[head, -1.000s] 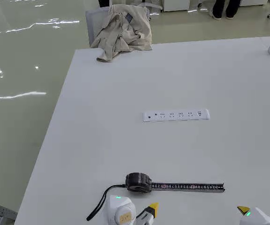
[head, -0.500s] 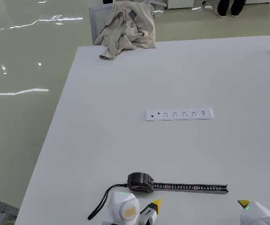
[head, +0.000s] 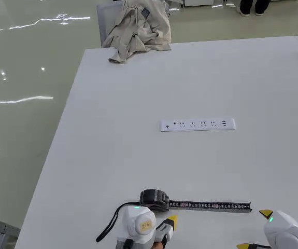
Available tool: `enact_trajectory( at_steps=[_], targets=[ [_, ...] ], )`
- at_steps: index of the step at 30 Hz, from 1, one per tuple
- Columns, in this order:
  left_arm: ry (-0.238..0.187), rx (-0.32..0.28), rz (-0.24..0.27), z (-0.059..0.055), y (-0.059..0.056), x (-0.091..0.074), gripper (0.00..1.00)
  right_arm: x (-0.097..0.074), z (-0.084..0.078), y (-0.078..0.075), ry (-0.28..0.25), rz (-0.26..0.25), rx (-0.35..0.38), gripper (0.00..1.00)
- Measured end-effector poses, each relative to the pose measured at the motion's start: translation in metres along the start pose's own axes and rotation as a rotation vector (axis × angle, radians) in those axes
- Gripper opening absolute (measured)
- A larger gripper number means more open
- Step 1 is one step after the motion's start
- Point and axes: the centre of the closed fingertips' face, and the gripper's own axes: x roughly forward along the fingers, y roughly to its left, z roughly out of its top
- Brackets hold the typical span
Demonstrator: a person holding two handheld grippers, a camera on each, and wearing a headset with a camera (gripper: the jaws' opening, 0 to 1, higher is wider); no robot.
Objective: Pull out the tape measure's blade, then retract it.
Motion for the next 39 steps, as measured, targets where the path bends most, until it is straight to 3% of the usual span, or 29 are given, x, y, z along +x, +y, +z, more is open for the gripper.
enact_trajectory(
  at_steps=[9, 17, 28, 39],
  targets=[
    [0.000, 0.001, -0.002, 0.001, 0.000, 0.004, 0.75, 0.006, -0.003, -0.004, 0.016, 0.033, -0.067, 0.66],
    [0.004, 0.001, -0.008, -0.002, -0.002, 0.007, 0.74, 0.012, -0.011, -0.010, 0.025, 0.040, -0.080, 0.63],
    [0.001, -0.007, 0.010, 0.001, 0.002, 0.013, 0.73, 0.023, -0.017, -0.026, 0.031, 0.044, -0.130, 0.60],
    [-0.001, -0.018, 0.031, 0.003, 0.007, 0.018, 0.73, 0.032, -0.016, -0.037, 0.044, 0.085, -0.249, 0.55]
  ],
)
